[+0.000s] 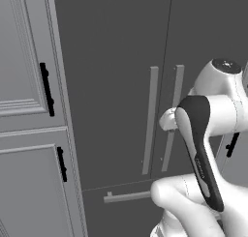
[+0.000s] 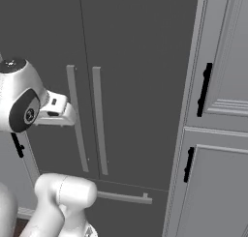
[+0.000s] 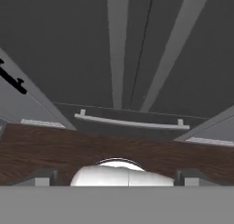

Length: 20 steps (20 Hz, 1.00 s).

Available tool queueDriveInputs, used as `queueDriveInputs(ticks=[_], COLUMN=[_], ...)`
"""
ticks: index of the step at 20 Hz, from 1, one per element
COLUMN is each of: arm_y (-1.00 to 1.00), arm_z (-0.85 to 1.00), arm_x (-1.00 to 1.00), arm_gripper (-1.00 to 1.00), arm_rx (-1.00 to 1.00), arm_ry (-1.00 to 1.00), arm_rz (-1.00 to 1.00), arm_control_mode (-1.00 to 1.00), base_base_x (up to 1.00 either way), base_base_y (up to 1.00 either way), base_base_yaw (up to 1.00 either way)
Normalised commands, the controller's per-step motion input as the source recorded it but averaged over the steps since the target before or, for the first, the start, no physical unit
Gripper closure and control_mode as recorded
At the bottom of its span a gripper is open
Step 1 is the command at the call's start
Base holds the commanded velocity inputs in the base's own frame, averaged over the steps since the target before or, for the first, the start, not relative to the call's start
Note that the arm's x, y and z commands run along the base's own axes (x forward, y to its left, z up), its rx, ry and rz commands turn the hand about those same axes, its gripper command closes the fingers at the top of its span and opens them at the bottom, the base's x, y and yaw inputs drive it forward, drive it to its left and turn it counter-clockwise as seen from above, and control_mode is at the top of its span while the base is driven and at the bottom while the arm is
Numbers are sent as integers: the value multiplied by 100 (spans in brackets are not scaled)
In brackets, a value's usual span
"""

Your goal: Grab a lemon wedge from the fridge and one ice cube from the ice bowl, and put them in the glass of lemonade.

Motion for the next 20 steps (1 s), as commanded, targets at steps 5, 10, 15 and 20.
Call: queueDriveInputs(ticks=[5, 10, 15, 20], arm_y=[12, -59, -11, 0], arm_z=[0, 6, 0, 0], arm_x=[4, 9, -31, -65], arm_gripper=[-100, -100, -100, -100], arm_rx=[4, 15, 2, 0], arm_ry=[0, 24, 5, -3], arm_rz=[3, -17, -16, 0], arm_control_mode=[-100, -100, -100, -100], base_base_x=[0, 0, 0, 0], base_base_y=[0, 0, 0, 0], base_base_yaw=[0, 0, 0, 0])
